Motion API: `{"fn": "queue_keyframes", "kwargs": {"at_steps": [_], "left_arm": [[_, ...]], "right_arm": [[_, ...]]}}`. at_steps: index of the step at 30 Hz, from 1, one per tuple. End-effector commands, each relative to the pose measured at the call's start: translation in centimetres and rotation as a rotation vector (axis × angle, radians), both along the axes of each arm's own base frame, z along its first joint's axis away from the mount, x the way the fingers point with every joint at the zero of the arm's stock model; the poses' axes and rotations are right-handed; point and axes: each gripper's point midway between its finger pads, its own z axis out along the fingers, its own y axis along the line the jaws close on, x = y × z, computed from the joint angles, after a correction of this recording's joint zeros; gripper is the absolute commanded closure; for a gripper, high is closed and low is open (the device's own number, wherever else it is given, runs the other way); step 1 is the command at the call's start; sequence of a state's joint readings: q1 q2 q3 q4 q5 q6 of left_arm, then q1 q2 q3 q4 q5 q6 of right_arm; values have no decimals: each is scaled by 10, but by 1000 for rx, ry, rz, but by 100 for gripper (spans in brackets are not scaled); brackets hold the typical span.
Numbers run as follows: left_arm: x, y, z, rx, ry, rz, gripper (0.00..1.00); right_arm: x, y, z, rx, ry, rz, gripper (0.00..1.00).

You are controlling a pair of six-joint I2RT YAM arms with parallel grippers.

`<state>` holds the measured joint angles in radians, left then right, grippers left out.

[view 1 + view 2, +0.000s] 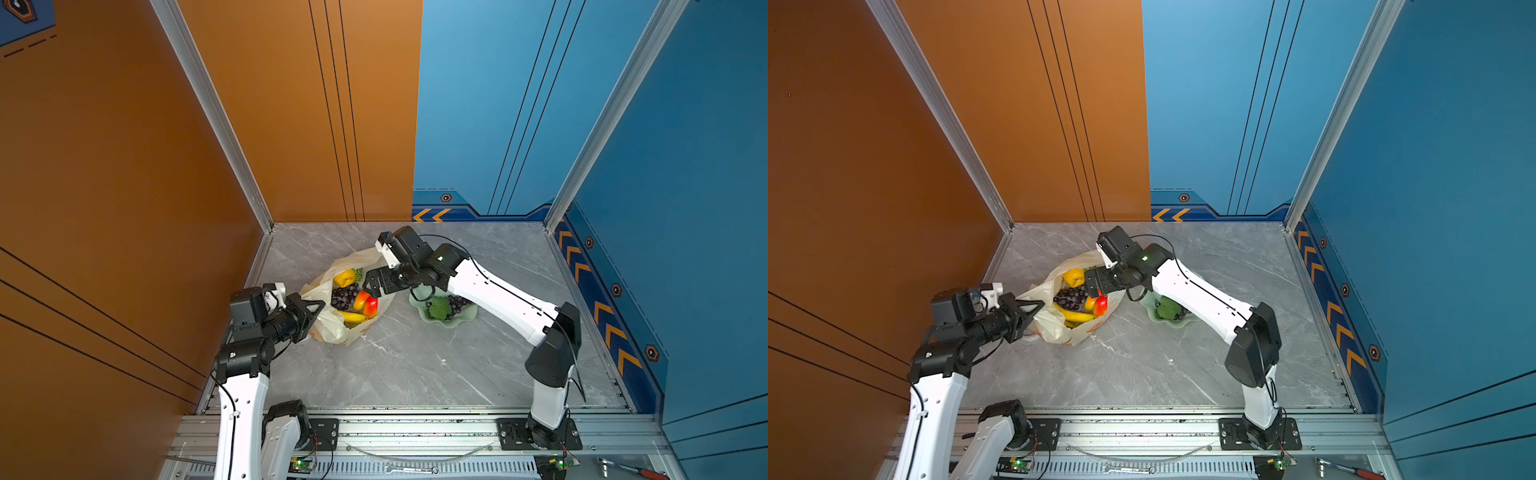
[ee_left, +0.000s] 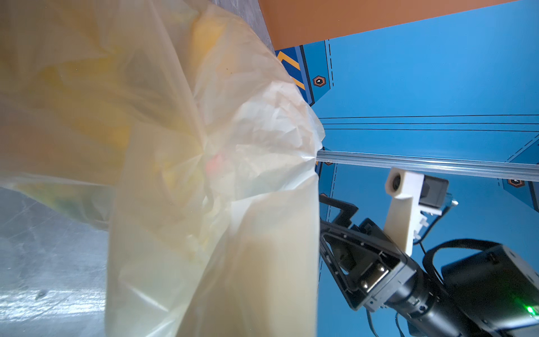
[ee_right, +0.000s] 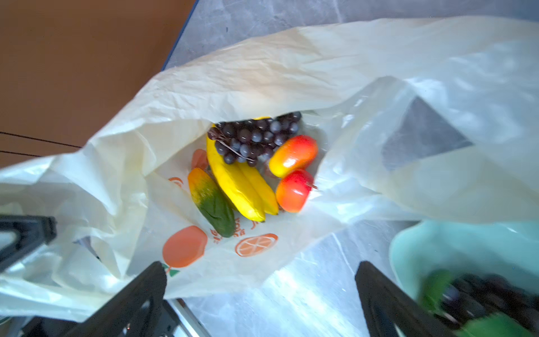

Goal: Place the fruits into the plastic bag
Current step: 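Move the right gripper back over the grapes on the green plate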

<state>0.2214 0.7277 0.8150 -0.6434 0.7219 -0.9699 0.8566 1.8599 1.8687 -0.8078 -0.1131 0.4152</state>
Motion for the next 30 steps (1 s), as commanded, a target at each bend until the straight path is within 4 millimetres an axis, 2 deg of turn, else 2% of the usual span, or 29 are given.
{"fn": "queue_keyframes", "kwargs": {"at_steps": [1,4,9,13,14,16,18,21,24,28,30], "left_arm": [[1,2,14,16,-47,14,100],[1,2,16,17,-52,18,100],[-2,2,13,12,-49,29,100],[-5,2,11,6,-48,37,100],[-5,2,11,7,-48,38,100],[-6,2,10,6,-48,40,100],[-6,2,10,5,-48,43,100],[-7,2,8,0,-42,46,100],[-7,2,5,-1,-31,42,100],[-10,1,-1,8,-11,32,100],[-11,1,-5,11,0,29,100]], "right_arm": [[-2,-55,-10,-209,-58,-50,0],[-6,-87,-15,-304,-75,-87,0],[-3,-140,3,-392,-183,-207,0],[1,-168,9,-288,-135,-294,0],[8,-185,10,-255,-122,-349,0],[13,-202,19,-204,-180,-411,0],[14,-215,36,-141,-293,-448,0],[11,-234,44,-118,-357,-493,0],[6,-238,35,-121,-317,-423,0],[-9,-219,25,-123,-296,-177,0],[-20,-208,12,-146,-259,-22,0]]}}
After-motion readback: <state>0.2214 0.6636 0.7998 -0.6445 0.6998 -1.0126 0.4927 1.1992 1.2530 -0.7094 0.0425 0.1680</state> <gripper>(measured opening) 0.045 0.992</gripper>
